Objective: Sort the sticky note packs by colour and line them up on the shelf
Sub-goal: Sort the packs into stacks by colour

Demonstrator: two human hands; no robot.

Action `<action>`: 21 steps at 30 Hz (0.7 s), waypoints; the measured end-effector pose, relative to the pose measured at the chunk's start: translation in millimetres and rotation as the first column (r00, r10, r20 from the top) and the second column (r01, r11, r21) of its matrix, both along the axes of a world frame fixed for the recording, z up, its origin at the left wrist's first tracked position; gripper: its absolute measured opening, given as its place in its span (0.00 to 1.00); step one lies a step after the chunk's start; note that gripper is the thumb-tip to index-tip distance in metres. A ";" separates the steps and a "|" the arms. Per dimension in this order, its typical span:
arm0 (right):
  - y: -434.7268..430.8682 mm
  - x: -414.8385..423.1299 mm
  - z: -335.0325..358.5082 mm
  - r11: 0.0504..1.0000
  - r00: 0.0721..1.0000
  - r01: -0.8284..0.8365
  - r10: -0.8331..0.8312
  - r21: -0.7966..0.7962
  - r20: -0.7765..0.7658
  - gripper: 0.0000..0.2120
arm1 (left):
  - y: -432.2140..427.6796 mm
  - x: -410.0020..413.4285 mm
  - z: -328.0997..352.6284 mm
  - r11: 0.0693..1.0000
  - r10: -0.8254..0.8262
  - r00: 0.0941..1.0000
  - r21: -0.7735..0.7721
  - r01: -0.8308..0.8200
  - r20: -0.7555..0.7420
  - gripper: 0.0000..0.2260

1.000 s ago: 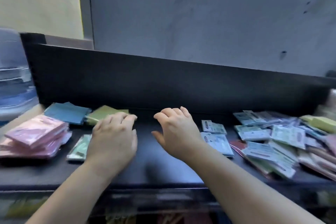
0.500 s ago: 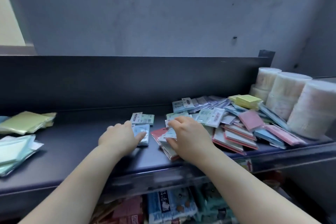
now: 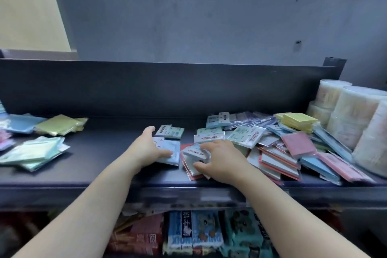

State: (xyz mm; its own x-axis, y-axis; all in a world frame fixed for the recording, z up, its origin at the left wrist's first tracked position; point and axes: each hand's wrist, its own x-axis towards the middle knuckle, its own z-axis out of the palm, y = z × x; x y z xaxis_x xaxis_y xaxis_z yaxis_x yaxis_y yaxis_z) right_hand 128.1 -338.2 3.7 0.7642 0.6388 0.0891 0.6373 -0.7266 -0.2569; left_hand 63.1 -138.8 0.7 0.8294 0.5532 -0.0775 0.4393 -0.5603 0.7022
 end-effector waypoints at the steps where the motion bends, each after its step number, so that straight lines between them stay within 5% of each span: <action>1: 3.3 0.0 0.8 1.000 0.999 0.005 -0.005 -0.009 0.032 0.18 | -0.9 -4.2 -0.9 0.997 0.031 0.998 -0.078 -0.027 0.053 0.39; 8: 23.5 0.0 -2.6 0.971 0.971 -0.025 -0.033 0.240 0.235 0.11 | 13.4 -23.2 -4.6 0.848 0.292 0.896 -0.524 -0.081 0.335 0.25; 12: 42.0 -7.8 1.6 0.848 0.970 -0.149 0.024 0.509 0.243 0.08 | 24.3 -44.7 3.5 0.871 0.345 0.792 -0.486 -0.071 0.504 0.08; 21: 112.6 -48.9 12.3 0.730 0.986 -0.161 0.094 0.665 0.135 0.19 | 85.1 -97.6 8.3 0.906 0.328 0.696 -0.422 -0.040 0.639 0.06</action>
